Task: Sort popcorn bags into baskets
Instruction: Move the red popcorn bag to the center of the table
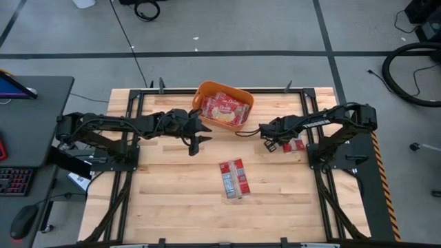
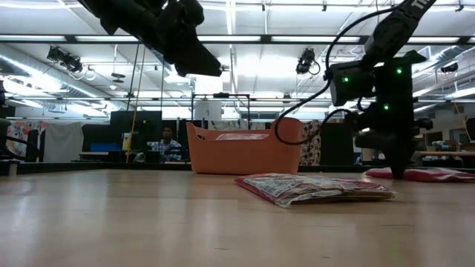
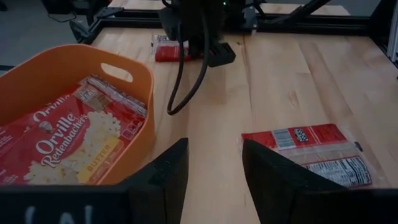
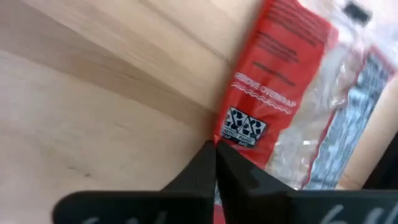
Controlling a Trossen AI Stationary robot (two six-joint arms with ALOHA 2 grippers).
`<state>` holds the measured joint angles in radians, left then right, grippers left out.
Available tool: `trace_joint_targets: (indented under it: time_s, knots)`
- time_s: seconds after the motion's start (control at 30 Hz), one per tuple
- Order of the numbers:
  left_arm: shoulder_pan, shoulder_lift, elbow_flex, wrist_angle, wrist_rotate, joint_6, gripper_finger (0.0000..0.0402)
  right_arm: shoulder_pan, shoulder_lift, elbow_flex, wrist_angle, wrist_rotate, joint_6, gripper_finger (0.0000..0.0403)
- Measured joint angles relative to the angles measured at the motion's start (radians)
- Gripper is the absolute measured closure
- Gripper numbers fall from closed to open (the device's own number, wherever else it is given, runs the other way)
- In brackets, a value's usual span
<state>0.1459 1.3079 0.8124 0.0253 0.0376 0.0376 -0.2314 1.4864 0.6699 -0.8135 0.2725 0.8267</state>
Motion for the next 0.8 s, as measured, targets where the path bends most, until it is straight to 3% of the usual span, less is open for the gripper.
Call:
trace_joint_targets:
  time_s: [0.4, 0.67, 0.8]
  knots:
    - [0.0, 0.0, 0.0, -0.032, 0.018, 0.024, 0.0246, 0.026, -0.009, 0.217, -0.053, -0.292, -0.124, 0.0396]
    - [0.0, 0.002, 0.0, -0.029, 0.142, 0.01, 0.0234, 0.076, -0.009, 0.37, 0.017, -0.618, -0.303, 0.0398]
    - [-0.003, 0.003, 0.0, -0.024, 0.223, -0.086, 0.0207, 0.089, -0.01, 0.402, 0.043, -0.655, -0.364, 0.0398]
